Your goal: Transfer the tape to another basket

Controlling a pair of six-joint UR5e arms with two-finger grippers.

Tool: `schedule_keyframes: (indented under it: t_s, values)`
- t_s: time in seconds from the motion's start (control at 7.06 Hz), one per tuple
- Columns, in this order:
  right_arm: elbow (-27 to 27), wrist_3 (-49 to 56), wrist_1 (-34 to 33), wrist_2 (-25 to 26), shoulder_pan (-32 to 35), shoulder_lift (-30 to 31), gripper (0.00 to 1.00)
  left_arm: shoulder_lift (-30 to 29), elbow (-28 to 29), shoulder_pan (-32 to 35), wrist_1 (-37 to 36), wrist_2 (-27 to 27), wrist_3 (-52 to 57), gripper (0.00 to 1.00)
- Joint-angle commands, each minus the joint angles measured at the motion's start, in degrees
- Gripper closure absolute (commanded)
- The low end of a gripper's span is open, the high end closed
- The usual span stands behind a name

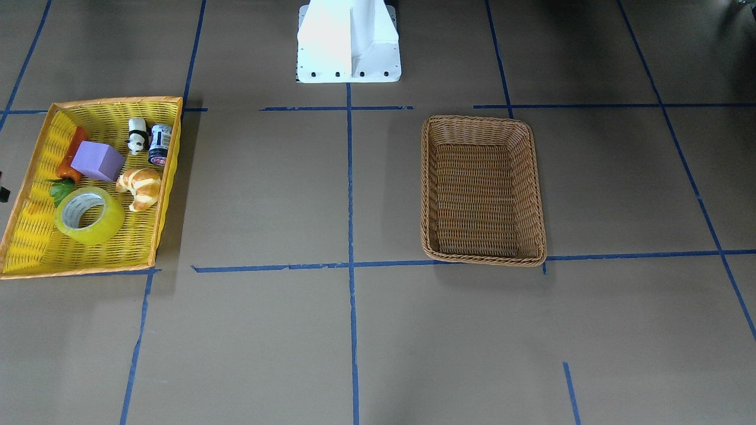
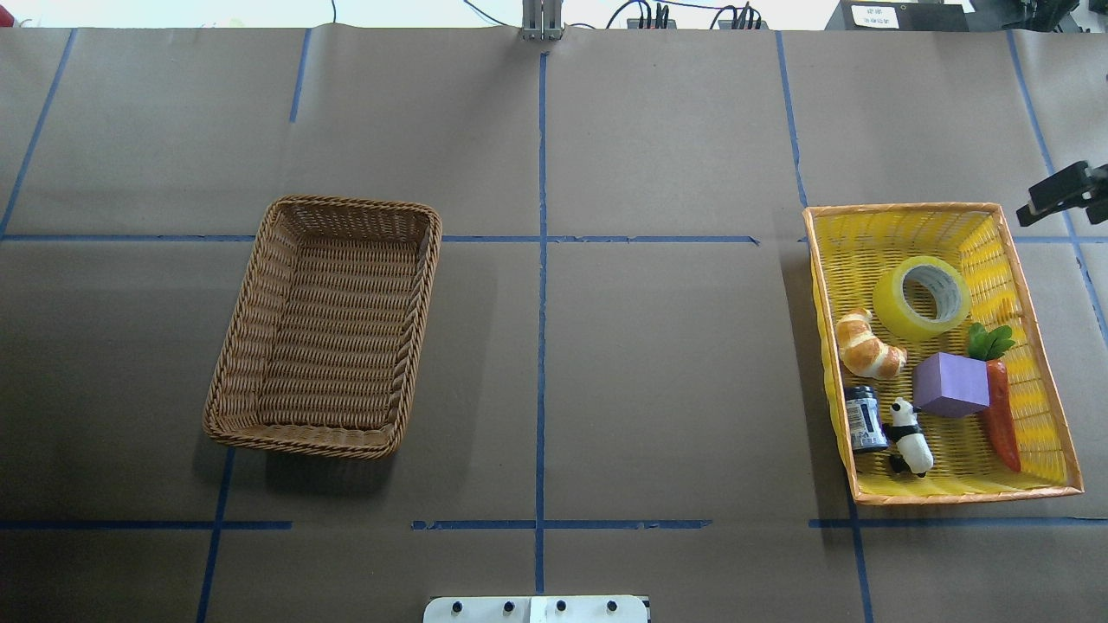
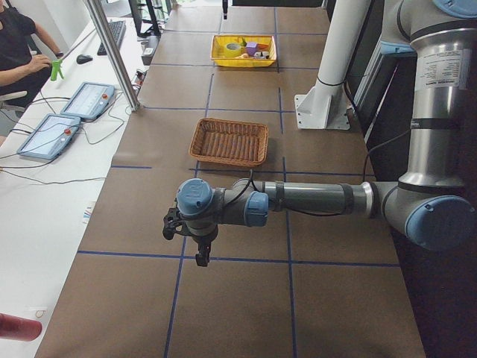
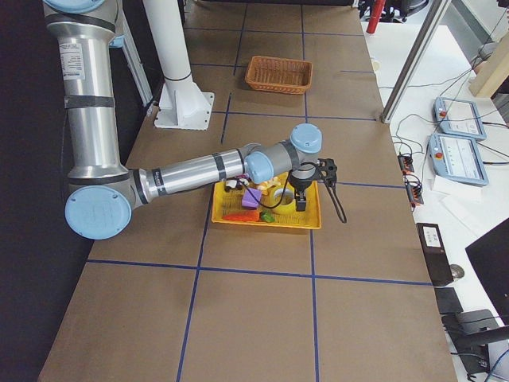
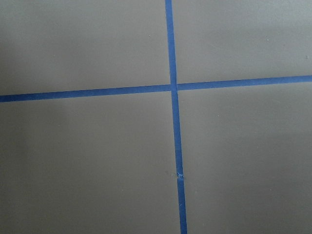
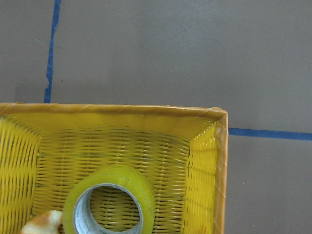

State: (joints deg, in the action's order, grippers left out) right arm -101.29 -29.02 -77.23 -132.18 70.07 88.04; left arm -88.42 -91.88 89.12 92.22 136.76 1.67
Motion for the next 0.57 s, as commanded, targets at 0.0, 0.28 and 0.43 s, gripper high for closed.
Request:
schedule_keyframes:
  t_s: [0.0, 0.28, 0.43]
  values:
    - [0.83, -10.77, 8.05, 5.77, -7.73, 1.52, 0.00, 0.00, 0.03, 0.00, 0.07, 0.00, 0.00, 0.00]
    - [1.62, -11.33, 8.06, 5.79, -9.51, 1.52, 0.00, 0.00, 0.03, 0.00, -0.02, 0.00, 0.00, 0.00]
    - [2.41, -11.33, 8.06, 5.79, -10.04, 1.17, 0.00, 0.09, 0.12, 0.00, -0.02, 0.00, 0.00, 0.00]
